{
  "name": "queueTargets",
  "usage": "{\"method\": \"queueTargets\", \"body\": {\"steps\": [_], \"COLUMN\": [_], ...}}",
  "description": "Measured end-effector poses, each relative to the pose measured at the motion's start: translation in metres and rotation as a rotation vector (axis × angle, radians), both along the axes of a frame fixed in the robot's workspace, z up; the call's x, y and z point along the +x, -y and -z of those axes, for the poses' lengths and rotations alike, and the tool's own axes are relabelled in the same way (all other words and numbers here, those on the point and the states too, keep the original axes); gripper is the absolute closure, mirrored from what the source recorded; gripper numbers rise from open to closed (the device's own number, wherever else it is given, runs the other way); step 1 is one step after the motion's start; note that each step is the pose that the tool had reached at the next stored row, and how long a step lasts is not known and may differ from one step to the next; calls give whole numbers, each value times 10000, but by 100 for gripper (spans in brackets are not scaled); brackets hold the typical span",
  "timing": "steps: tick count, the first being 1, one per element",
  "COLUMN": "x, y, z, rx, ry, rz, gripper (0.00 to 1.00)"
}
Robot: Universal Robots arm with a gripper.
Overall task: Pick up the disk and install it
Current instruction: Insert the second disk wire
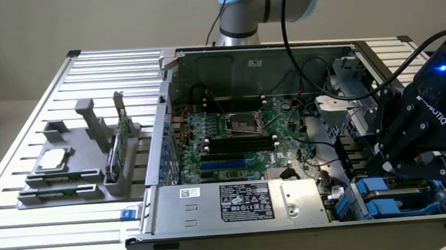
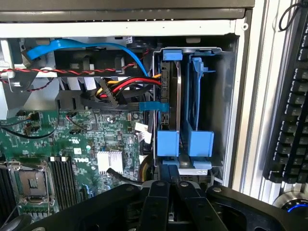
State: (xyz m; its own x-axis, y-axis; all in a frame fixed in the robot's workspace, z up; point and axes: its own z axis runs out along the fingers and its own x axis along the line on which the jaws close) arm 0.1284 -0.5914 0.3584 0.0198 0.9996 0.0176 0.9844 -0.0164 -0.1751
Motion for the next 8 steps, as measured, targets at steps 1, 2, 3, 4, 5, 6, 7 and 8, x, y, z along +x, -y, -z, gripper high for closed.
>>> {"method": "queueTargets", "body": {"steps": [1,2,3,4,5,6,7,8], "x": [0,0,0,0,0,0,0,0], "y": [0,0,0,0,0,0,0,0], "z": [0,0,0,-1,0,-1,-1,-1], "rx": [0,1,0,0,0,0,0,0], "ry": [0,0,0,0,0,0,0,0], "rz": [-1,-1,-1,-1,0,-1,-1,0], "gripper": [89,89,89,89,89,89,89,89]}}
